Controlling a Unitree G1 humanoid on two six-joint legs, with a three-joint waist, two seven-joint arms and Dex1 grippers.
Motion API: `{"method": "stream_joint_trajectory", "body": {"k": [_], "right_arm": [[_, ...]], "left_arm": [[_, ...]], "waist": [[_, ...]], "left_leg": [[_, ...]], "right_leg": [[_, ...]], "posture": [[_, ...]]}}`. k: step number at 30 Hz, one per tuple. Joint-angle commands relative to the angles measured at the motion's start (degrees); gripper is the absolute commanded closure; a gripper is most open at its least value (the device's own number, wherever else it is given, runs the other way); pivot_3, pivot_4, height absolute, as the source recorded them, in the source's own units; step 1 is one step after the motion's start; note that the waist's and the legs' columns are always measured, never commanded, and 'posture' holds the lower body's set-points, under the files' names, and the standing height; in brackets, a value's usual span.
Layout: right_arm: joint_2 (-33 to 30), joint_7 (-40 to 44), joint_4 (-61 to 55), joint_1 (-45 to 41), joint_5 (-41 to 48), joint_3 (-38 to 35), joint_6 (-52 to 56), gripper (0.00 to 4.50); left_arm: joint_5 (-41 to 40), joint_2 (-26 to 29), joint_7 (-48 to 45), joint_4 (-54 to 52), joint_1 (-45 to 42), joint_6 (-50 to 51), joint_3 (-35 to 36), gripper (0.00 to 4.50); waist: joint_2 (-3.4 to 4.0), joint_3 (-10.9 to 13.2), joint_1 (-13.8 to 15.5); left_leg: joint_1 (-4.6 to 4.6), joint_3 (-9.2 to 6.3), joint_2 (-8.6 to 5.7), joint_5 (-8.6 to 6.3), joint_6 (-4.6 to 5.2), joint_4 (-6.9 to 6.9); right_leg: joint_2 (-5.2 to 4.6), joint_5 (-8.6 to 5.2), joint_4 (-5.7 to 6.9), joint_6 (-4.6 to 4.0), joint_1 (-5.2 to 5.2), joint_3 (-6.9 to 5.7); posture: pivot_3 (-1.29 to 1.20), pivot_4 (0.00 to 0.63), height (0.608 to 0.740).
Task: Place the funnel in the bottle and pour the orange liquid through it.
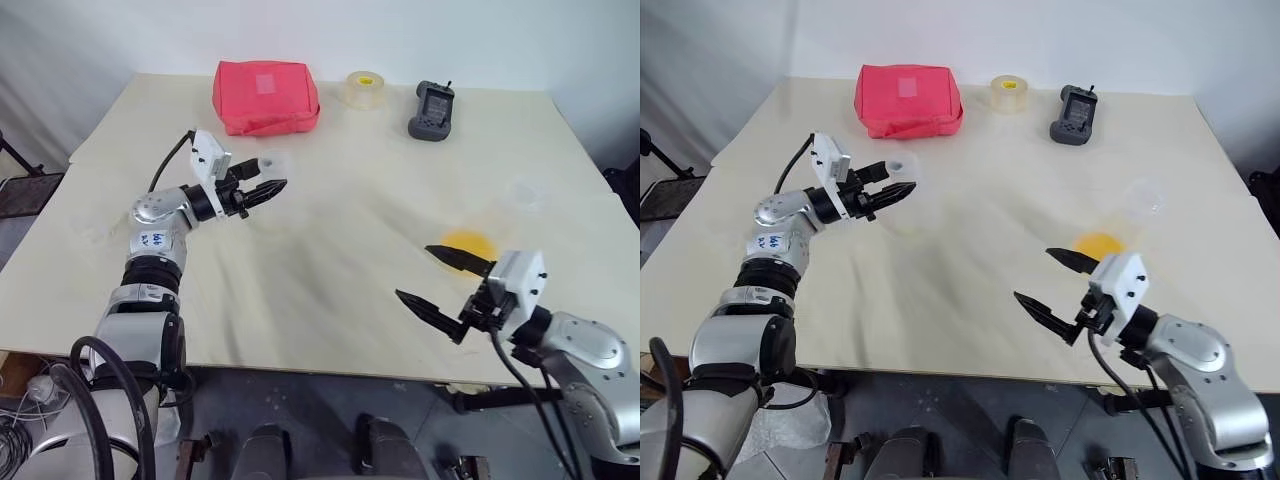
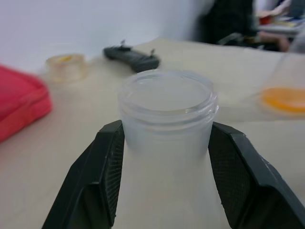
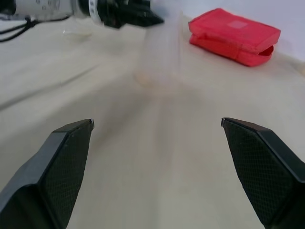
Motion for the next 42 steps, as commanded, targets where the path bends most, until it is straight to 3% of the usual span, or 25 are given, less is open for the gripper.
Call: {"method": "stream_joint_trajectory", "body": {"k": [1,5,9,21,28,42], "right_arm": [[-2.7,4.0,0.5,1.0,3.2,-3.7,0.2,0.0],[-3.9,6.3,2.8,1.4,4.0,-5.4,-0.3,0.0],[-3.7,6.9,3.8,1.7,3.4,-5.8,-1.0,0.0],[-1.5,3.3,0.8,2.5,2.8,-4.4,-0.7,0.0],[-1.6,3.0,0.5,2.6,3.2,-4.6,-0.7,0.0],[-2.0,3.2,1.6,0.9,2.9,-4.6,-0.9,0.0]], "left_arm": [[-2.3,-0.6,-4.6,-13.9,3.0,6.5,-3.0,2.21],[-2.7,-3.4,-3.7,-26.2,7.3,12.5,-7.0,2.21],[-1.9,-5.3,-3.4,-32.1,10.0,14.6,-10.0,2.21],[-0.3,-7.1,-2.7,-29.9,11.3,12.4,-13.2,2.21],[-0.7,-6.8,-2.9,-30.1,12.0,12.7,-13.1,0.03],[-1.6,-3.6,-5.5,-33.3,13.8,15.4,-13.4,0.03]], "waist": [[0.0,0.0,0.0],[0.0,0.0,0.0],[-0.02,0.0,0.0],[-0.02,0.0,0.0],[-0.02,0.0,0.0],[-0.02,0.0,0.0]], "left_leg": [[0.0,0.01,0.0,0.0,0.0,0.0],[0.04,0.0,0.0,0.0,0.01,0.03],[0.04,0.0,0.0,0.0,0.01,0.07],[0.07,0.01,0.0,0.0,0.01,0.08],[0.07,0.01,0.0,0.0,0.01,0.08],[0.07,0.0,0.0,0.0,0.01,0.08]], "right_leg": [[0.0,0.0,0.0,0.0,0.0,0.0],[0.0,0.0,0.05,0.0,0.01,0.02],[0.0,0.0,0.04,0.0,0.03,0.04],[0.0,0.0,0.03,0.0,0.04,0.06],[0.0,0.0,0.03,0.0,0.04,0.06],[0.0,0.0,0.04,0.0,0.04,0.06]], "posture": [[0.0,0.15,0.74],[0.0,0.15,0.74],[0.0,0.15,0.74],[0.0,0.15,0.74],[0.0,0.15,0.74],[0.0,0.15,0.74]]}}
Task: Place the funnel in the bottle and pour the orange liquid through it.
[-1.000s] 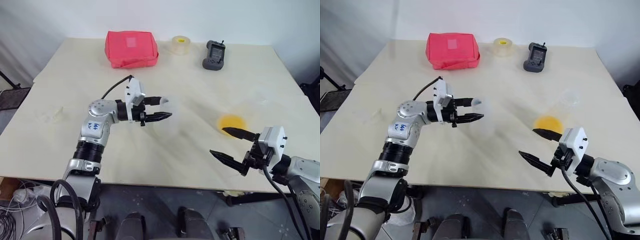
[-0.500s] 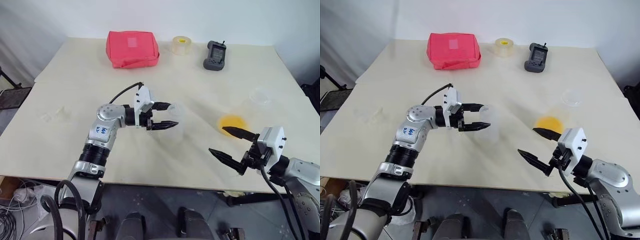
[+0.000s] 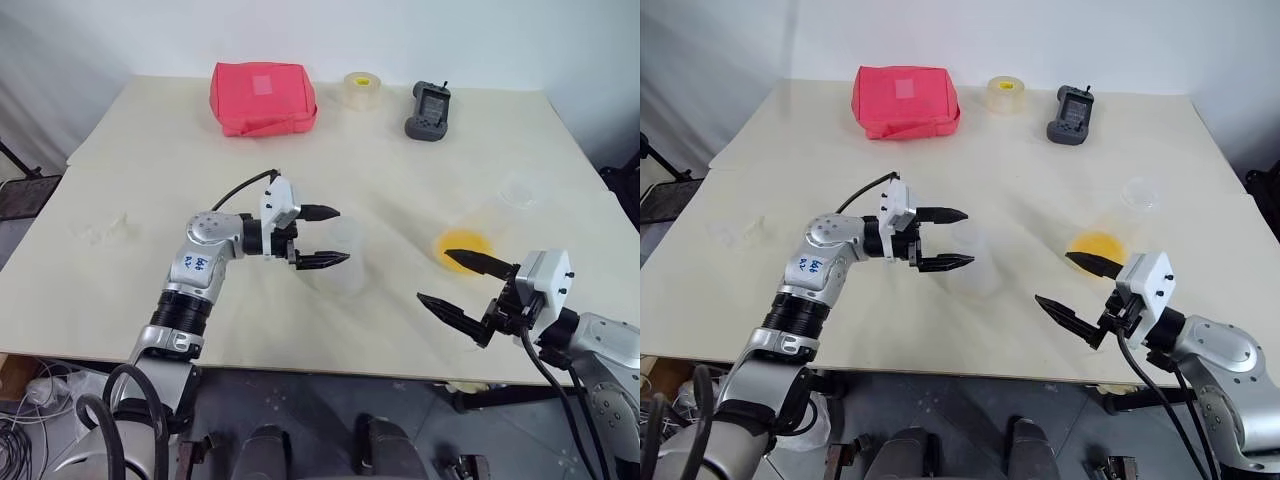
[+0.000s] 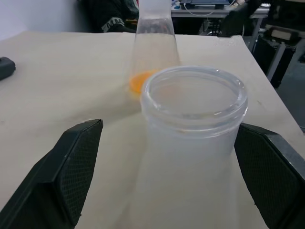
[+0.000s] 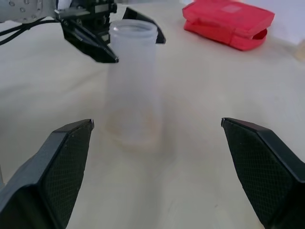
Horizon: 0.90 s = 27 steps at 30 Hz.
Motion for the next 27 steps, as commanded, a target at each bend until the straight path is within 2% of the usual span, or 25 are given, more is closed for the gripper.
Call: {"method": "stream_joint_trajectory", "body": {"k": [1,8,16,21,27], "right_arm": [[-0.2,0.2,-1.2,-0.5,0.3,-0.8,-1.0,0.0],[-0.4,0.5,-1.3,-0.8,0.5,-0.6,-0.7,0.0],[-2.2,3.4,-3.0,-0.8,2.4,0.0,0.9,0.0],[-2.1,2.1,-6.5,-3.9,6.0,0.6,3.7,0.0],[-2.2,1.8,-10.1,-9.0,12.1,3.0,7.5,0.0]], "left_arm": [[-1.0,1.0,-1.2,-3.0,0.6,0.7,0.1,0.03],[-2.4,2.8,-2.0,-5.9,1.4,4.2,1.1,0.03],[-4.6,9.6,2.9,-11.2,4.5,10.7,7.4,0.03],[-5.7,11.8,8.9,-17.6,10.6,13.9,12.6,0.03],[-10.0,12.6,17.7,-28.4,23.4,15.9,24.4,0.03]], "waist": [[0.0,0.0,0.0],[0.0,0.0,0.0],[0.01,0.0,-0.3],[0.0,0.0,-0.1],[-0.01,0.0,-0.2]], "left_leg": [[0.0,0.0,0.0,0.0,0.0,0.0],[0.0,0.0,0.0,0.0,0.0,0.01],[0.05,0.0,0.0,0.0,0.0,0.0],[0.05,-0.01,0.01,0.0,0.0,0.0],[0.06,-0.04,0.05,-0.04,-0.04,0.0]], "right_leg": [[0.0,0.0,0.0,0.0,0.0,0.0],[-0.01,0.0,0.0,0.0,0.0,0.0],[0.0,0.0,0.05,0.0,0.0,0.03],[-0.02,0.0,0.07,0.0,0.01,0.05],[-0.02,0.0,0.09,0.0,0.0,0.05]], "posture": [[0.0,0.15,0.74],[0.0,0.15,0.74],[0.0,0.15,0.74],[0.0,0.15,0.74],[0.0,0.15,0.74]]}}
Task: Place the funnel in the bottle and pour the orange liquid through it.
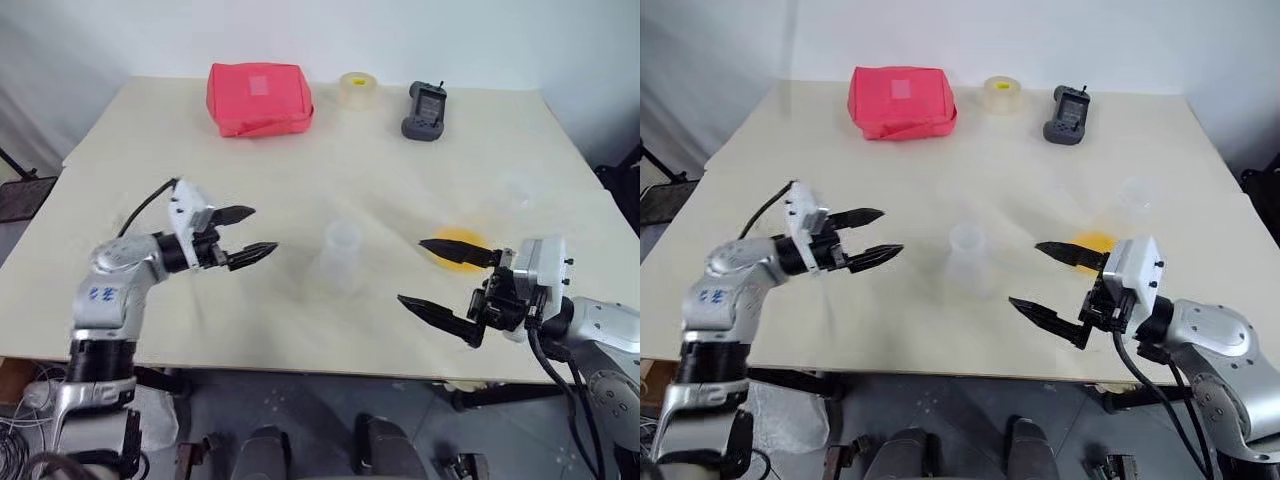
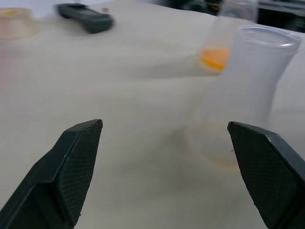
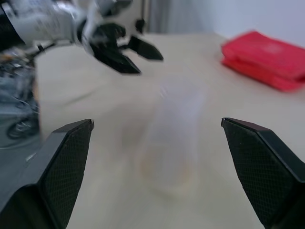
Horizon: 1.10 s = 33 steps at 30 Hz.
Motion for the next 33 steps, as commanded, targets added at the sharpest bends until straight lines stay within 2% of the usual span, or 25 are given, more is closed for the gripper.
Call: {"method": "stream_joint_trajectory", "body": {"k": [1,7,14,17,26,33], "right_arm": [[0.1,0.6,-1.6,-4.1,3.5,2.2,1.3,0.0],[0.4,4.3,0.5,-7.3,4.6,6.0,1.6,0.0],[-0.3,7.4,3.8,-9.0,3.2,7.4,2.1,0.0],[0.1,8.2,4.5,-9.5,3.2,7.7,1.8,0.0],[3.1,7.7,5.6,-12.8,2.3,11.0,1.5,0.0],[4.4,6.5,5.2,-14.4,2.0,11.4,1.5,0.0]], "left_arm": [[-5.0,-0.5,4.5,-7.5,7.6,-1.6,10.4,0.03],[-7.6,-0.8,8.1,-13.4,20.6,-4.1,18.7,0.03],[-8.6,-0.2,11.0,-15.4,25.0,-4.7,22.1,0.03],[-8.7,-0.1,12.8,-15.2,25.1,-4.9,22.7,0.03],[-4.0,3.5,25.5,-1.8,17.1,-5.1,25.6,0.03],[-0.7,5.7,33.5,8.3,11.4,-4.5,25.0,0.03]], "waist": [[0.0,0.0,-0.2],[-0.02,0.0,0.1],[-0.07,0.0,0.0],[-0.07,0.0,0.0],[-0.08,0.0,-0.1],[-0.08,0.0,0.0]], "left_leg": [[0.0,0.0,0.0,0.0,0.0,0.0],[0.03,0.01,0.03,-0.07,-0.03,0.0],[0.05,0.02,0.02,-0.16,0.09,0.01],[0.07,0.02,0.03,-0.16,0.07,0.01],[0.07,0.04,0.03,-0.16,0.06,0.01],[0.05,0.07,0.03,-0.15,-0.07,0.01]], "right_leg": [[0.0,0.0,-0.01,0.0,0.01,0.0],[-0.02,-0.01,-0.02,-0.02,0.01,0.0],[-0.03,-0.02,-0.05,-0.04,0.05,0.0],[-0.01,-0.03,-0.01,-0.06,0.04,0.0],[-0.01,-0.03,-0.01,-0.05,0.03,-0.02],[-0.02,-0.02,0.0,-0.05,0.01,-0.09]], "posture": [[0.0,0.15,0.74],[0.0,0.15,0.74],[0.0,0.15,0.74],[0.0,0.15,0.74],[0.0,0.15,0.74],[0.0,0.15,0.74]]}}
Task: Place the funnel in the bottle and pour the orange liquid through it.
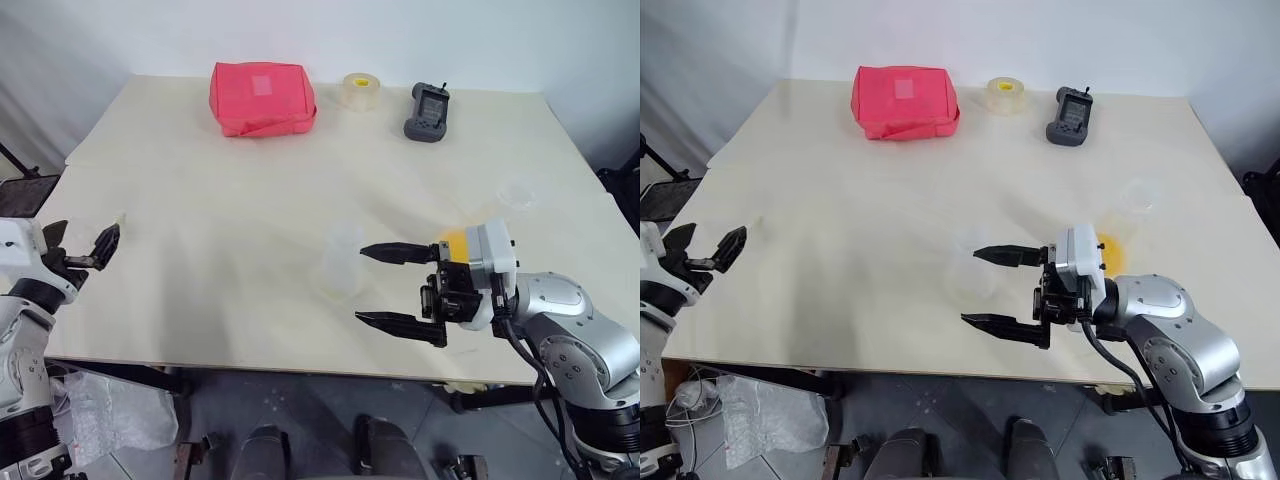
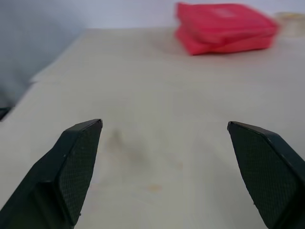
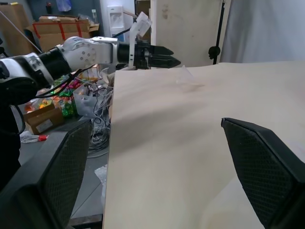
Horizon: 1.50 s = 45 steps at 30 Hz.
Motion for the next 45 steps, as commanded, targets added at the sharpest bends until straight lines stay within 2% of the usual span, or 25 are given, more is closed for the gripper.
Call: {"method": "stream_joint_trajectory", "body": {"k": [1,5,10,18,22,33,34,41,45], "right_arm": [[1.0,-1.2,-1.6,-1.6,0.6,-0.8,-0.6,0.0],[0.9,-2.6,-2.2,-2.3,1.2,-0.8,0.6,0.0],[0.6,-3.2,-2.7,-2.5,1.4,-1.3,1.2,0.0],[-0.1,-4.8,-3.9,-2.0,1.5,-2.4,1.8,0.0],[-0.3,-5.5,-4.3,-1.8,1.6,-2.7,1.9,0.0],[0.0,-6.5,-4.1,-2.6,1.2,-2.3,1.8,0.0],[0.1,-6.5,-4.1,-2.6,1.2,-2.2,1.8,0.0],[0.4,-7.0,-3.4,-4.1,0.6,-1.5,2.1,0.0],[0.3,-7.0,-3.0,-4.7,0.3,-1.4,2.1,0.0]], "left_arm": [[2.8,2.5,4.2,5.7,-3.5,-0.3,0.2,0.03],[5.5,4.9,5.4,16.9,-9.8,-1.2,-2.7,0.03],[7.8,6.4,4.7,25.9,-15.7,-3.3,-6.1,0.03],[9.4,7.1,3.5,31.5,-19.7,-3.1,-9.8,0.03],[10.2,7.6,1.6,31.0,-19.2,-3.7,-11.7,0.89],[10.3,9.3,1.3,30.5,-19.3,-1.2,-11.8,4.32],[10.3,9.3,1.3,30.4,-19.2,-1.0,-11.8,4.48],[10.3,10.1,0.5,29.9,-18.7,0.0,-11.7,4.48],[8.5,10.7,-3.9,24.5,-16.8,1.4,-11.9,4.48]], "waist": [[-0.01,0.0,0.0],[-0.04,0.0,0.0],[-0.05,0.0,0.0],[-0.08,0.0,-0.2],[-0.08,0.0,-0.1],[-0.09,0.0,-0.1],[-0.09,0.0,-0.1],[-0.09,0.0,-0.1],[-0.09,0.0,-0.1]], "left_leg": [[0.0,0.0,0.0,0.0,0.0,0.0],[0.01,0.01,0.0,0.01,-0.02,0.0],[-0.02,0.12,0.01,-0.03,-0.03,0.0],[-0.06,0.2,0.03,-0.04,-0.05,-0.01],[-0.05,0.22,0.05,-0.04,-0.05,-0.02],[-0.06,0.23,0.05,-0.05,-0.05,-0.02],[-0.06,0.23,0.05,-0.05,-0.05,-0.02],[-0.06,0.24,0.05,-0.05,-0.05,-0.02],[-0.07,0.24,0.06,-0.06,-0.06,-0.02]], "right_leg": [[0.0,0.0,0.0,0.0,-0.01,-0.01],[0.01,0.0,0.05,0.0,-0.02,-0.03],[-0.03,0.01,0.03,0.01,-0.06,-0.19],[-0.03,0.01,0.07,0.02,-0.15,-0.25],[-0.02,0.01,0.09,0.02,-0.17,-0.25],[-0.03,0.01,0.09,0.02,-0.18,-0.25],[-0.03,0.01,0.09,0.02,-0.18,-0.25],[-0.03,0.01,0.1,0.02,-0.18,-0.25],[-0.03,0.01,0.1,0.02,-0.19,-0.25]], "posture": [[0.0,0.15,0.74],[0.0,0.15,0.74],[0.0,0.15,0.74],[0.0,0.15,0.74],[0.0,0.15,0.74],[0.0,0.15,0.74],[0.0,0.15,0.74],[0.0,0.15,0.74],[0.0,0.15,0.74]]}}
